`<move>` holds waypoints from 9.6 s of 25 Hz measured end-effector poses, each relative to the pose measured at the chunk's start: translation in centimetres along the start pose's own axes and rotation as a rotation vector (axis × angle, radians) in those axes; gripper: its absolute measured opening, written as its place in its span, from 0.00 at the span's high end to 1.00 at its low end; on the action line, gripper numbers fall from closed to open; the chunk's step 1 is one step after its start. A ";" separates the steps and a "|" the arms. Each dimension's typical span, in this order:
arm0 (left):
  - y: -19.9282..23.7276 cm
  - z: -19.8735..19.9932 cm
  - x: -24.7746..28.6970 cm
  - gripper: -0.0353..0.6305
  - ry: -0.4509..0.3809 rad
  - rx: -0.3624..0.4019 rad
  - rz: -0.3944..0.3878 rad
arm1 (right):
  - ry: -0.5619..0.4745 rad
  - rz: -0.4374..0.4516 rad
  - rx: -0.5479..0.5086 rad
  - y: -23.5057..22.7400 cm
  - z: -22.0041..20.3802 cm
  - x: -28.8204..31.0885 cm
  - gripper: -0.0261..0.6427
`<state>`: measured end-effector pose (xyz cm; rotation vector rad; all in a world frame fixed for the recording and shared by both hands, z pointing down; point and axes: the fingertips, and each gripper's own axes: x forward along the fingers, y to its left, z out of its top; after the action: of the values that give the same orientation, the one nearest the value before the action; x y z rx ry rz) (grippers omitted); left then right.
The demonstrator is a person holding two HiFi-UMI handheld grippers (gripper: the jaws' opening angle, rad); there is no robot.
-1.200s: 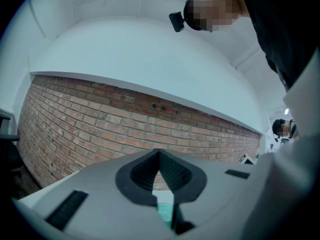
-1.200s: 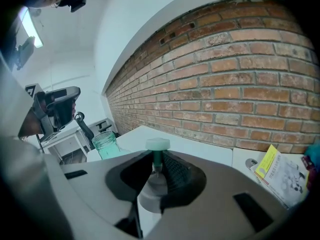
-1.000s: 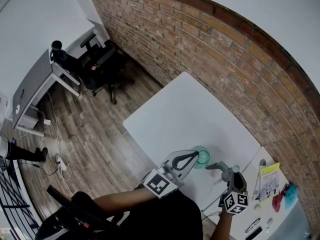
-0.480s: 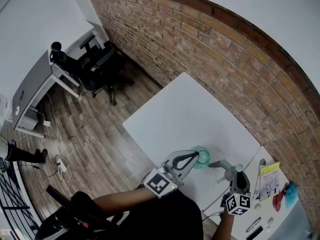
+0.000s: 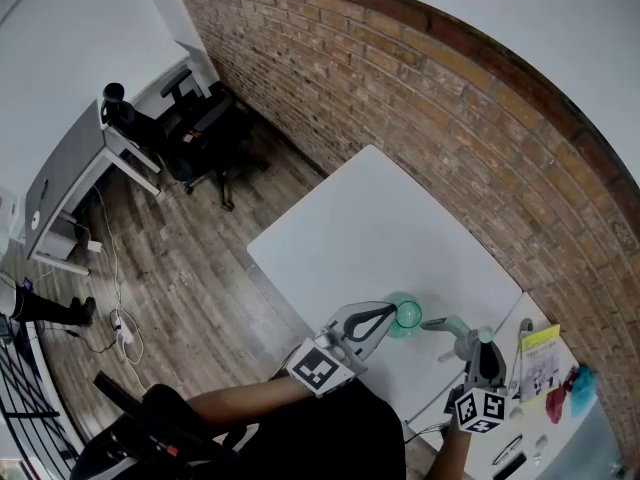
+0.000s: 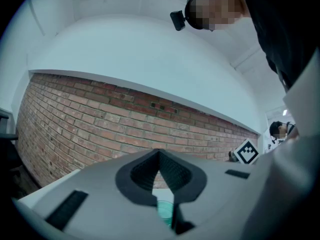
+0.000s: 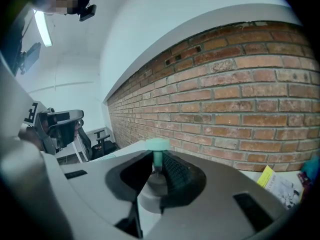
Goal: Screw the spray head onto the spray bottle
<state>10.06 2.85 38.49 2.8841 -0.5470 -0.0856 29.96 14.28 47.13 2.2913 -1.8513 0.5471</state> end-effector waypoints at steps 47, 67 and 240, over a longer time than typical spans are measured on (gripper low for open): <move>-0.5 0.2 0.0 0.94 -0.001 0.019 -0.004 | -0.194 -0.031 -0.044 0.4 8.8 -3.1 0.86; 0.2 0.2 0.2 0.94 -0.001 0.009 0.026 | -0.224 0.015 -0.091 2.3 11.9 -3.1 0.86; 4.7 -1.7 -2.3 0.94 0.036 0.024 0.151 | -0.402 0.347 -0.056 16.3 20.8 -0.9 0.87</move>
<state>6.40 -0.22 41.15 2.8497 -0.7618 -0.0038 17.96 4.43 25.77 2.1744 -2.4368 0.0643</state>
